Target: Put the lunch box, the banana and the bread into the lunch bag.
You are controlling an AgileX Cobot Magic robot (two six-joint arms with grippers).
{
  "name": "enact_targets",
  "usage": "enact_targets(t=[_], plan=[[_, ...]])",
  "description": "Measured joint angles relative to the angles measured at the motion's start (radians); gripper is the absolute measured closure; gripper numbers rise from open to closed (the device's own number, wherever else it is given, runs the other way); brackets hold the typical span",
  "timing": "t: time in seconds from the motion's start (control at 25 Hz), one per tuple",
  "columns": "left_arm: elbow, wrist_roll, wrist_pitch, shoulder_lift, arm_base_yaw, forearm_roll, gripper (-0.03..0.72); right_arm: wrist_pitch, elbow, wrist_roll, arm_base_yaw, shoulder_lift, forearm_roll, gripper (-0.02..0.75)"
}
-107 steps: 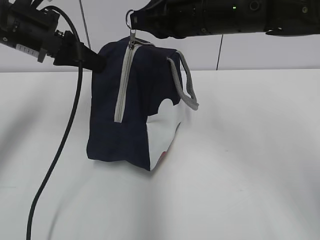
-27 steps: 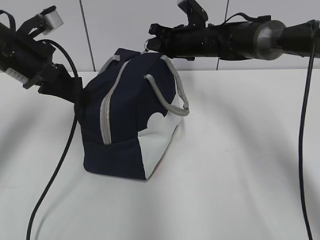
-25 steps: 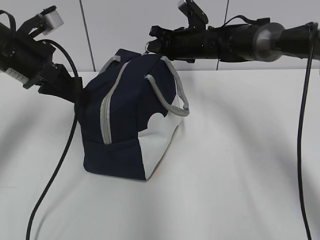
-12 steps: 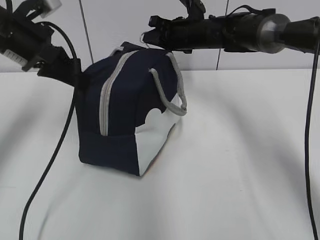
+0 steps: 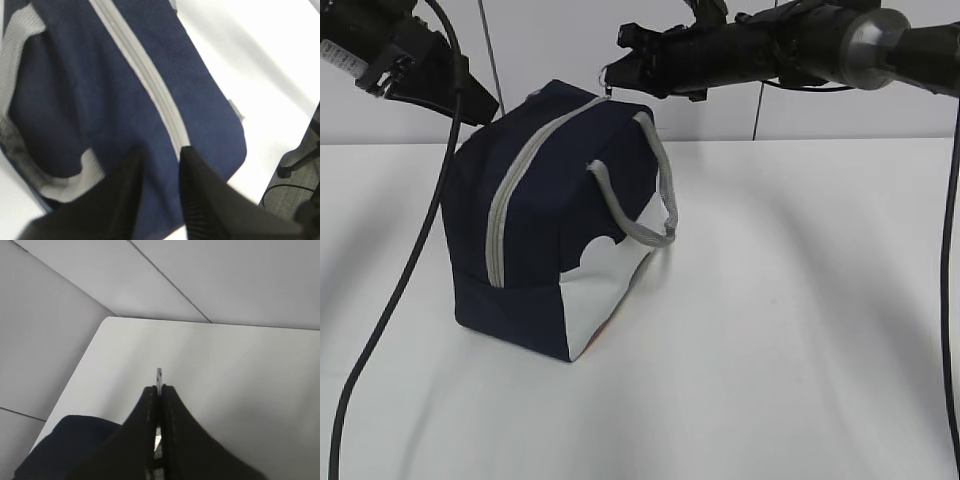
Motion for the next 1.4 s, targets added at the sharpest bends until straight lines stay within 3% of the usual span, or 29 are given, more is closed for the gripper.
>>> enact_targets(t=[0.12,0.4,0.6,0.96,1.12,1.4], plan=[[0.0,-0.017,-0.002,0.0,0.0,-0.002,0.393,-0.004,0.0,0.011,-0.006,0.0,-0.004,0.754],[0.0,-0.133,-0.251,-0.002,0.0,-0.014,0.346,-0.025,0.0,0.017,-0.006,0.0,-0.006,0.754],[-0.064,-0.139,-0.285,0.06,0.0,-0.05,0.286,-0.026,0.0,0.019,-0.006,0.0,-0.008,0.754],[-0.303,-0.176,-0.203,0.251,-0.035,-0.048,0.277,-0.027,0.0,0.019,-0.006,0.0,-0.008,0.754],[-0.381,-0.25,-0.179,0.307,-0.079,0.057,0.276,-0.027,0.0,0.019,-0.006,0.0,-0.008,0.754],[-0.419,-0.282,-0.17,0.345,-0.09,0.094,0.278,-0.027,0.0,0.019,-0.006,0.0,-0.008,0.754]])
